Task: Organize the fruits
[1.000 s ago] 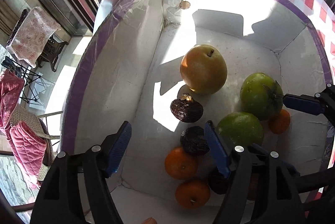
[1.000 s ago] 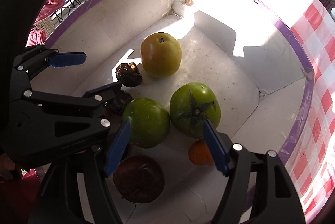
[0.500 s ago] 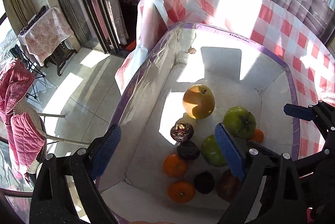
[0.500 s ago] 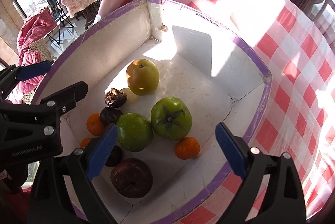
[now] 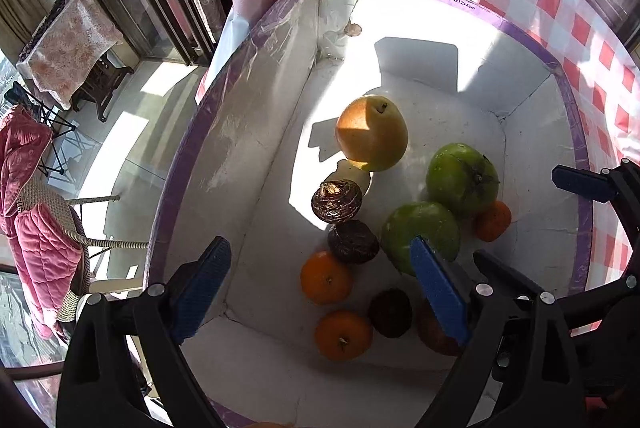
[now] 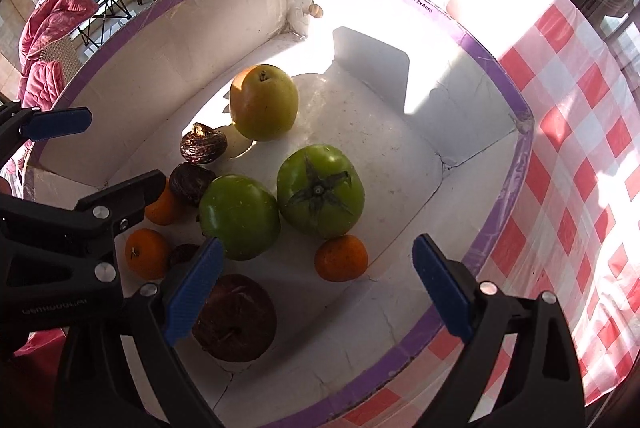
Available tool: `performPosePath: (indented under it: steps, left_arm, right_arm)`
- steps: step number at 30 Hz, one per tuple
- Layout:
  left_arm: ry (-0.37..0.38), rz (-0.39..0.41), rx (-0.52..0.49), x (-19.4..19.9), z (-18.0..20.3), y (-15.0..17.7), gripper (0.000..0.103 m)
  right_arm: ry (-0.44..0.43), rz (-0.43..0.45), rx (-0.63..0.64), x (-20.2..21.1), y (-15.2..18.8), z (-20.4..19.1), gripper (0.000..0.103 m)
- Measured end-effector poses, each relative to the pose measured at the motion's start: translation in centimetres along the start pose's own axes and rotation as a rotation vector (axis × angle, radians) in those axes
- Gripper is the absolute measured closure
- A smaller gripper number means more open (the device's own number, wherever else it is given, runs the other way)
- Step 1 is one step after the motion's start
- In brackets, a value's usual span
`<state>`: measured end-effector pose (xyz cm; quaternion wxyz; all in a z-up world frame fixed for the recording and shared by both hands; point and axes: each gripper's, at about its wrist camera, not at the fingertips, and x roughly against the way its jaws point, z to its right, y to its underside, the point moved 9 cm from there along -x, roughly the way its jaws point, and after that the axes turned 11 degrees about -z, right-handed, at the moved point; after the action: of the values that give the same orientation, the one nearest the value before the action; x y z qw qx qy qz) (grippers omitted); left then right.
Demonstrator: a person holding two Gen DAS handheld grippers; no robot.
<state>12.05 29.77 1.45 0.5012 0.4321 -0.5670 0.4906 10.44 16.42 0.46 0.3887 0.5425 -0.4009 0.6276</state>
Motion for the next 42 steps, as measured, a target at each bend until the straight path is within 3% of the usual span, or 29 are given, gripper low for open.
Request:
performPosePath:
  steps: [42]
  left_arm:
    - [-0.016, -0.038, 0.015, -0.94, -0.36, 0.43, 0.015]
  right_arm:
    - [0.017, -0.01, 0.022, -0.46, 0.0, -0.17, 0.004]
